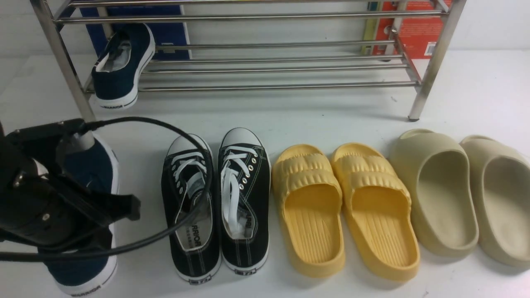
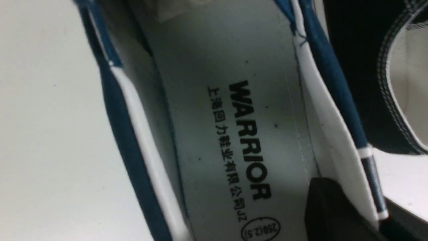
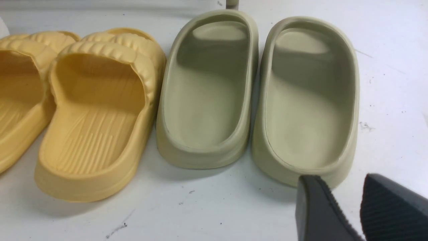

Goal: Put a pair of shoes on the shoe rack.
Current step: Use the left arm to put a shoe into the shoe rack

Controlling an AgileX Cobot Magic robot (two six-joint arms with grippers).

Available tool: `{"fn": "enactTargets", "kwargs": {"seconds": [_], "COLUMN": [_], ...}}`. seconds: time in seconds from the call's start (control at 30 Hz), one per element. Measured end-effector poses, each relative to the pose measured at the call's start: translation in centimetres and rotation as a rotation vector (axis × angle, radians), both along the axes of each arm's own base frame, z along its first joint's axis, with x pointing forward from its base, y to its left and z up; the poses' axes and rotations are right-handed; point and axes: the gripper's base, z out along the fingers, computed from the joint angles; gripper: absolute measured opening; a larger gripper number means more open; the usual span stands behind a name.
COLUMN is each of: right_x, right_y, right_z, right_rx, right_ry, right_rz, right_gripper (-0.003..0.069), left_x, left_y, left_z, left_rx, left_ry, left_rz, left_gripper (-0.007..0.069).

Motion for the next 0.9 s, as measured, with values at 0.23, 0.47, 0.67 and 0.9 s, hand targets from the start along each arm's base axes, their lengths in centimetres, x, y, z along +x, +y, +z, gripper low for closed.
{"fn": "enactTargets", "kwargs": {"seconds": [0.23, 0.47, 0.67, 0.9], "right_x": [0.0, 0.0, 0.0, 0.0], "right_y": [0.0, 0.0, 0.0, 0.0], "right_z": [0.0, 0.0, 0.0, 0.0], "right_rx": [0.000, 0.000, 0.000, 0.000], "right_ry": [0.000, 0.000, 0.000, 0.000], "right_rz": [0.000, 0.000, 0.000, 0.000], "right_gripper": [0.0239, 0.0239, 0.0239, 0.0239], "left_x": [0.4, 3.7, 7.1, 10.9], "left_y": [-0.1, -0.9, -2.0, -3.4], "left_z": [1.6, 2.0, 1.1, 0.8], "left_rx": [0.014, 0.019, 0.012, -0.023], "left_ry": [-0.011, -0.026, -0.012, -0.057], "left_rz": [-0.045, -0.076, -0.173, -0.256], "left_gripper": [0.0003, 0.0003, 0.0003, 0.0003]}}
